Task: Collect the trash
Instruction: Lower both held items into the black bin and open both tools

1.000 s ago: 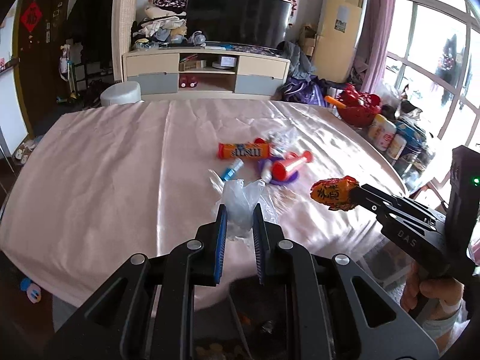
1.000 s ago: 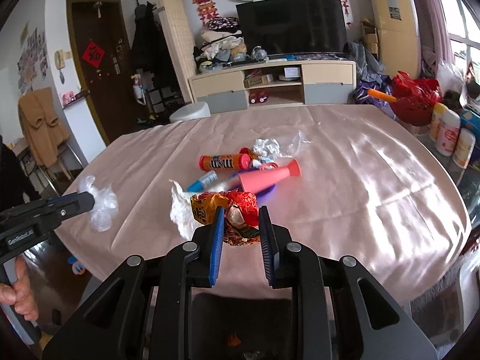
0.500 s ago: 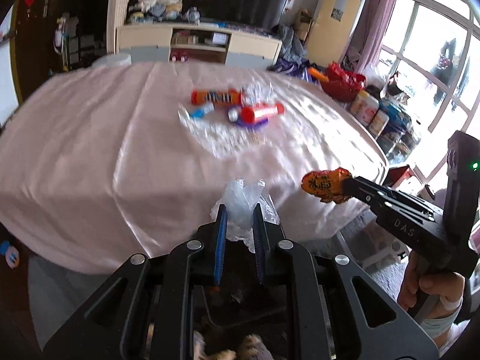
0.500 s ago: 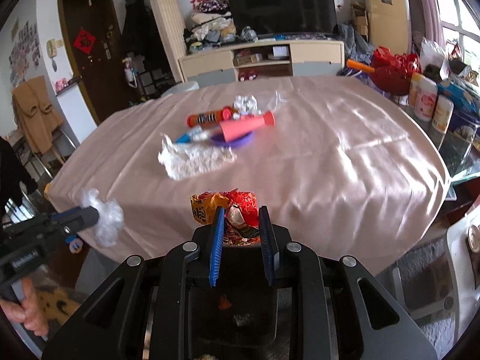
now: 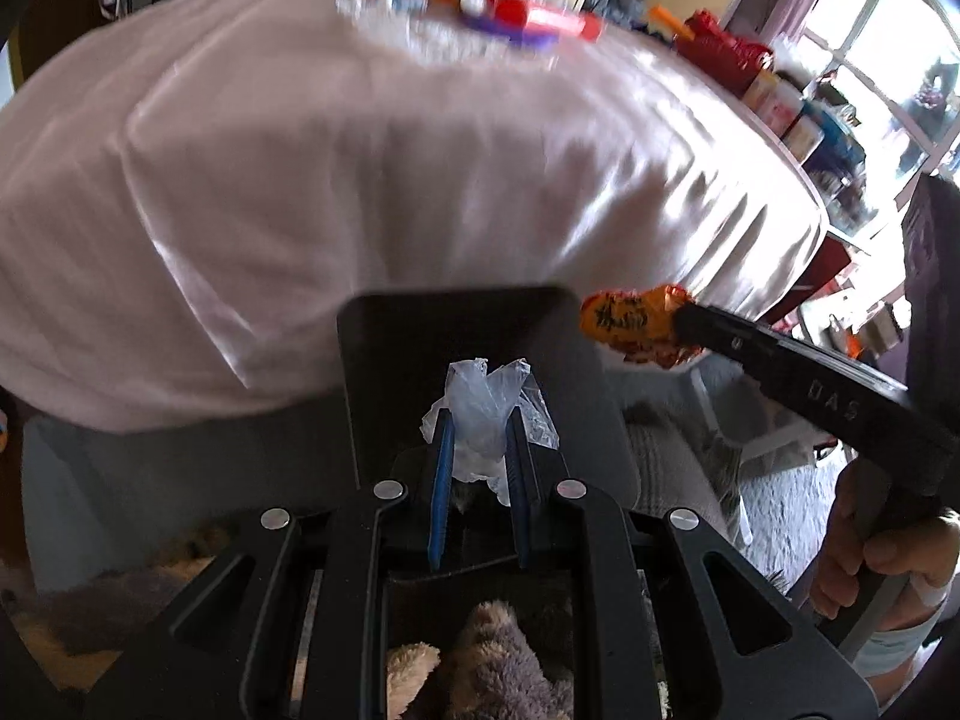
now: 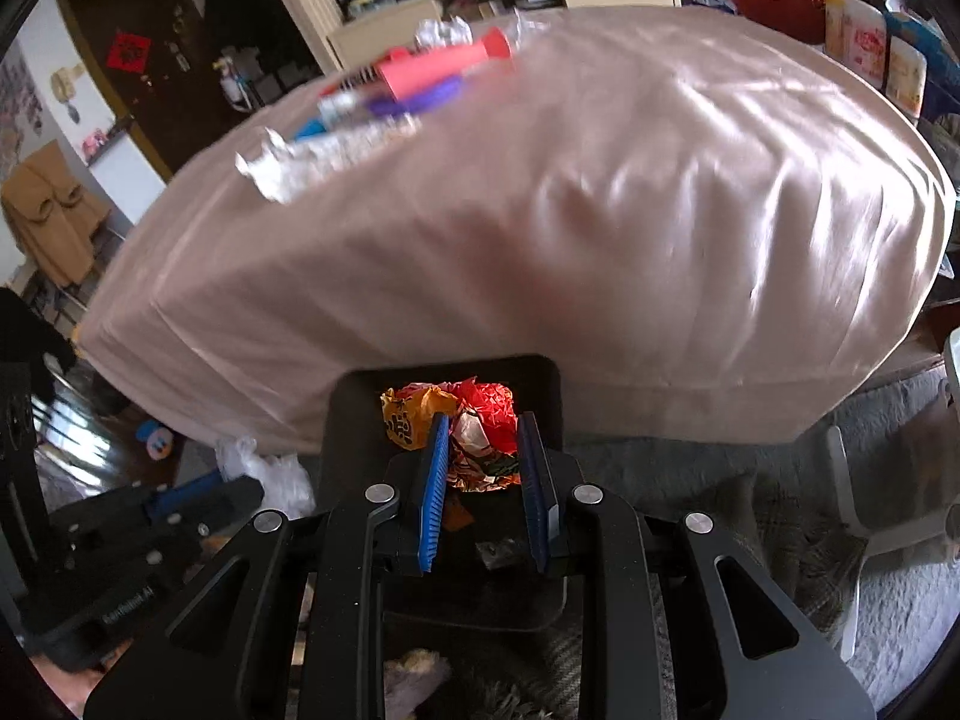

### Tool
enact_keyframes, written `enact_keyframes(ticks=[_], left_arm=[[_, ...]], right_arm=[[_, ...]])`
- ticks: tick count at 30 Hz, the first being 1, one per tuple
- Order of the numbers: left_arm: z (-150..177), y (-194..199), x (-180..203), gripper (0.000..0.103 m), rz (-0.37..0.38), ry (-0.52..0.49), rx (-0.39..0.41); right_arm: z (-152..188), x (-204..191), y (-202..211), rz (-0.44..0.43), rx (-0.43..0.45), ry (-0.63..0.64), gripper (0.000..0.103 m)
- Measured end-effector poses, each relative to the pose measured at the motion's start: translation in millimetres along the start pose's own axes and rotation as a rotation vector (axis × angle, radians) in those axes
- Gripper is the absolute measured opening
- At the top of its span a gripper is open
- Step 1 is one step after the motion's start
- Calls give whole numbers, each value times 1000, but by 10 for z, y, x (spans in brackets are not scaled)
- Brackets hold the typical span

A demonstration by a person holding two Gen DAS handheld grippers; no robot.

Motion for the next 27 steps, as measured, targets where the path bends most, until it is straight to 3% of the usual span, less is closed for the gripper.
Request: enact_keyframes(ticks=[8,12,15,16,19,23,27], left_arm=[[14,-118,-49,15,0,7,-19],[-4,-120,-53,18,4,10,-20],[-11,-115,-80,30,-19,14,-17],[-15,-112,-86,35,-24,14,-15],[-29,-79,-110,45,-40,15,-3],[-75,-34,-156,73,-67,30,20],[-117,10,-173,82,-78,33,36]], right_arm=[[70,-29,-153,6,-29,-11,24],[2,-30,-187,-6,-27,-29,32],[-39,-17,-179,-6,-15,-34,51],[-54,-19,-166,-7,-6,-36,62],[-93,-8,-122,1,14,-43,63],[-136,36,-55,17,32,-49,67],[-191,71,26,30,56,-47,73]])
Point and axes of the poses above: each gripper's, at about its wrist camera, not at the fingertips, and y roughly against the way its jaws point, x to its right, z to its underside, the point moved 9 cm from there along -y, roughly the way its jaws point, and after that the axes turned 12 degrees about -z, right-handed, at the moved point
